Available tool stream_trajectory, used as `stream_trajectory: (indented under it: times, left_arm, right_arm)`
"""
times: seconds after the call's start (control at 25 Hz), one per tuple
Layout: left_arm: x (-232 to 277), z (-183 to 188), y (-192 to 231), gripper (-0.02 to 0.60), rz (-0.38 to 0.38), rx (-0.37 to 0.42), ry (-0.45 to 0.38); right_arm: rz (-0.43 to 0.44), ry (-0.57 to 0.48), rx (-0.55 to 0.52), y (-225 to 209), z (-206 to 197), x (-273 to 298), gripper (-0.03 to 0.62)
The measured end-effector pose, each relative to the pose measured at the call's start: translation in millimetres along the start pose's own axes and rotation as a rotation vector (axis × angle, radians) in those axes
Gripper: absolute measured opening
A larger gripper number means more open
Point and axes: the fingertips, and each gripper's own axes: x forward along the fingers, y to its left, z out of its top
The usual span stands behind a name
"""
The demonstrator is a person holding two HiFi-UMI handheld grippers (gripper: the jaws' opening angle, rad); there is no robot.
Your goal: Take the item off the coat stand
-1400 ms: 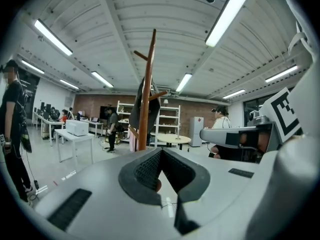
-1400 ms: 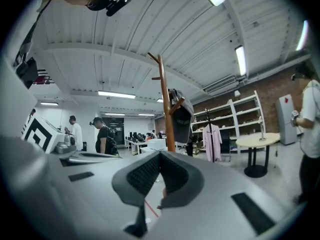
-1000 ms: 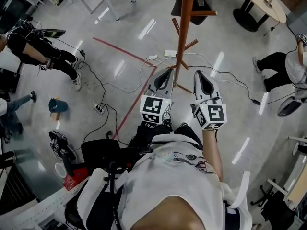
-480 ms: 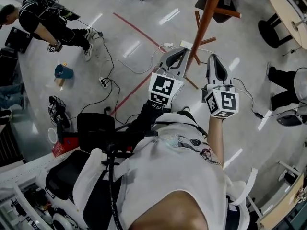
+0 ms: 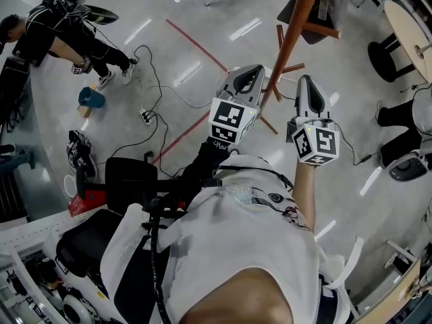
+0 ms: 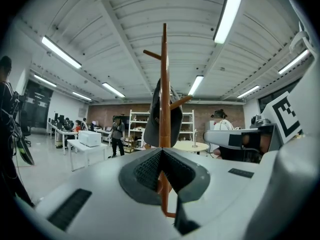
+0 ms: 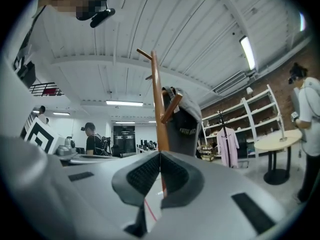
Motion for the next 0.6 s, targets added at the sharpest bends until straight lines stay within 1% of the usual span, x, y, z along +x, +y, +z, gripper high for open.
stream_trajectory:
  times: [0.28,0.48,0.52,0.6]
  left_arm:
    - [17,2,2,0.002,-0.002,0.004,-0.001]
    - [22,2,5,0.002,0.006,0.005,-0.001]
    - [23,1,5,0.002,0.007,0.005,-0.001]
    - [26,1,8,0.002,0.010,0.009,0.000]
  right_arm:
    - [-0.048,-0.020,0.040,-42,8,15,0.012]
    - [-0.060,-0.005,0.068,-72,8,28,0.134]
    - [-0.058,0.001,0.072,-77,8,31,0.166]
    - [-0.046,0.014,0.078,-84,7,40,0.211]
